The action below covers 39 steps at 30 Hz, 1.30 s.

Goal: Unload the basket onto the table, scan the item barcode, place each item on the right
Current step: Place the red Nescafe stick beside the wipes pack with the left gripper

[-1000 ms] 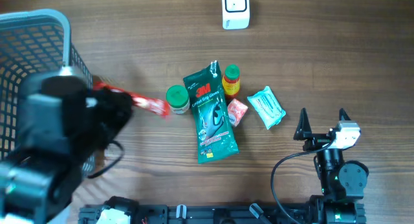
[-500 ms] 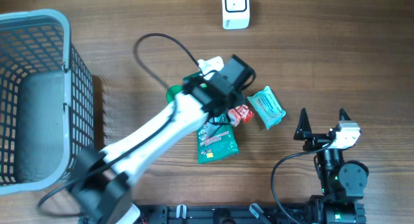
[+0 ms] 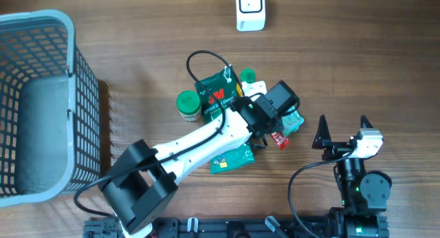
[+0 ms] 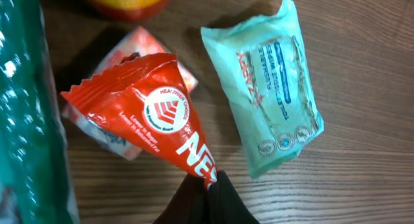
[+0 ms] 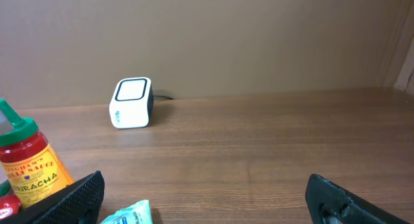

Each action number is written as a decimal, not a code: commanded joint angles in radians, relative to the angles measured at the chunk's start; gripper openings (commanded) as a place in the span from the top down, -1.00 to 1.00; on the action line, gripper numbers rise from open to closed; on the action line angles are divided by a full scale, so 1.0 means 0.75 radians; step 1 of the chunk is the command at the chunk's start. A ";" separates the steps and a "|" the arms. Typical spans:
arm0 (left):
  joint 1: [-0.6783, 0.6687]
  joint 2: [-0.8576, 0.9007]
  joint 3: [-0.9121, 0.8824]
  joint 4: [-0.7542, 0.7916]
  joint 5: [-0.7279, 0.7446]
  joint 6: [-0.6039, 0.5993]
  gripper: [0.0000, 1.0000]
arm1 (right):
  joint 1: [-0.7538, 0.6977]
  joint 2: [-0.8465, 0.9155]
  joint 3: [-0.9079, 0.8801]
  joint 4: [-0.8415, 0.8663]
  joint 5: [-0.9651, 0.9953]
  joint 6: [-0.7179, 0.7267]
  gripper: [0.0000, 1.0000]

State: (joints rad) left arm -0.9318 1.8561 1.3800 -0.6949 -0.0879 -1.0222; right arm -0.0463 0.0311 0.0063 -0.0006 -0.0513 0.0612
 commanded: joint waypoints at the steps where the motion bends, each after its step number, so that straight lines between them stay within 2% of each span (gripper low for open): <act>1: -0.016 0.012 -0.008 -0.011 -0.050 -0.085 0.89 | 0.006 -0.003 -0.002 0.004 0.008 -0.012 -0.99; 3: -0.016 0.012 -0.008 -0.021 -0.049 -0.085 0.76 | 0.006 -0.003 -0.002 0.004 0.008 -0.012 -0.99; 4: -0.016 0.012 -0.008 -0.021 -0.049 -0.085 0.62 | 0.006 -0.003 -0.002 0.004 0.008 -0.012 -0.99; 5: -0.016 0.012 -0.008 -0.021 -0.050 -0.085 0.28 | 0.006 -0.003 -0.002 0.004 0.008 -0.012 -0.99; 9: -0.018 0.012 -0.008 -0.027 -0.049 -0.084 -0.34 | 0.006 -0.003 -0.002 0.004 0.008 -0.012 -0.99; 11: -0.018 0.008 -0.008 -0.028 -0.049 -0.084 -0.92 | 0.006 -0.003 -0.002 0.004 0.008 -0.012 -0.99; 12: -0.018 0.000 -0.007 -0.032 -0.048 -0.084 -1.00 | 0.006 -0.003 -0.002 0.004 0.008 -0.011 -0.99; 17: -0.001 -0.100 -0.007 -0.036 -0.050 -0.058 -1.00 | 0.005 -0.003 -0.002 0.004 0.008 -0.012 -0.99; 19: 0.024 -0.167 -0.007 -0.031 -0.050 0.017 -1.00 | 0.006 -0.003 -0.002 0.004 0.008 -0.012 -1.00; 23: 0.114 -0.312 -0.001 -0.005 -0.075 0.218 -1.00 | 0.006 -0.003 -0.002 0.004 0.008 -0.012 -0.99; 24: 0.181 -0.384 0.021 -0.004 -0.131 0.316 -1.00 | 0.006 -0.003 -0.002 0.004 0.008 -0.012 -0.99; 29: 0.425 -0.584 0.103 0.102 -0.260 0.581 -1.00 | 0.006 -0.003 -0.002 0.004 0.008 -0.012 -0.99; 33: 0.664 -0.705 0.158 0.259 -0.253 0.587 -1.00 | 0.006 -0.003 -0.002 0.004 0.008 -0.012 -0.99; 37: 0.851 -0.760 0.158 0.364 -0.086 0.585 -1.00 | 0.005 -0.003 -0.002 0.016 0.066 -0.062 -0.99; 39: 0.912 -0.766 0.158 0.384 -0.078 0.585 -1.00 | 0.005 -0.003 -0.002 0.017 0.108 -0.092 -0.99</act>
State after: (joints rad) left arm -0.3161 1.2869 1.4883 -0.4232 -0.2104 -0.6125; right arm -0.0463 0.0311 0.0063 0.0013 -0.0349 0.0437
